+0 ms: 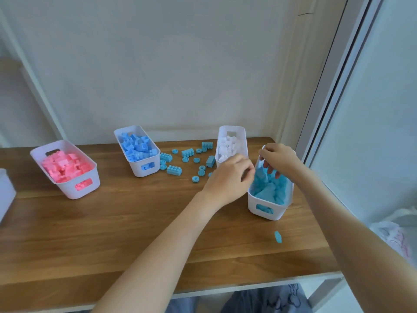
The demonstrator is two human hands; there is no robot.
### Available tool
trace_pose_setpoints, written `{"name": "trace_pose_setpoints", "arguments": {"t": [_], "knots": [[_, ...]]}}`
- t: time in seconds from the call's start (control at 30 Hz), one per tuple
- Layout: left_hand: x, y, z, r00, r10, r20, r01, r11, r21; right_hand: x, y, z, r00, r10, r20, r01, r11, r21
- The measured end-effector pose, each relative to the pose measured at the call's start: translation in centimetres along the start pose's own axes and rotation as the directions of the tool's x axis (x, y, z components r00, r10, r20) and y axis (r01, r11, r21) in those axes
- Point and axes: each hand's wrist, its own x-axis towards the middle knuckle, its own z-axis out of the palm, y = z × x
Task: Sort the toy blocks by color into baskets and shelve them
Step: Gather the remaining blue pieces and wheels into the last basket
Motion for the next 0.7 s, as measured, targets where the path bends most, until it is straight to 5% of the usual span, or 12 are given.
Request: {"name": "trace_pose_setpoints", "arguments": {"t": [0.23, 0.4, 0.7], "knots": [[-2.9, -1.4, -0.4, 0.99, -0.033, -0.137, 0.047, 0.994, 0.101, -0.7, -0.8, 1.6, 0.996, -0.022, -0.088, 0.033, 0.992, 0.123], [-3.9, -0.8, 0.1, 0.998, -0.056, -0.03, 0.057, 0.998, 0.041, -2.4, -1.4, 0.1, 0.961, -0.162, -0.225, 0.197, 0.97, 0.141], [-5.4, 0.3, -0.3, 0.993, -0.057, 0.102, 0.063, 0.996, -0.06, -9.1, 0.1, -1.5, 0.954, -0.3, -0.006, 0.3, 0.954, -0.025]]}}
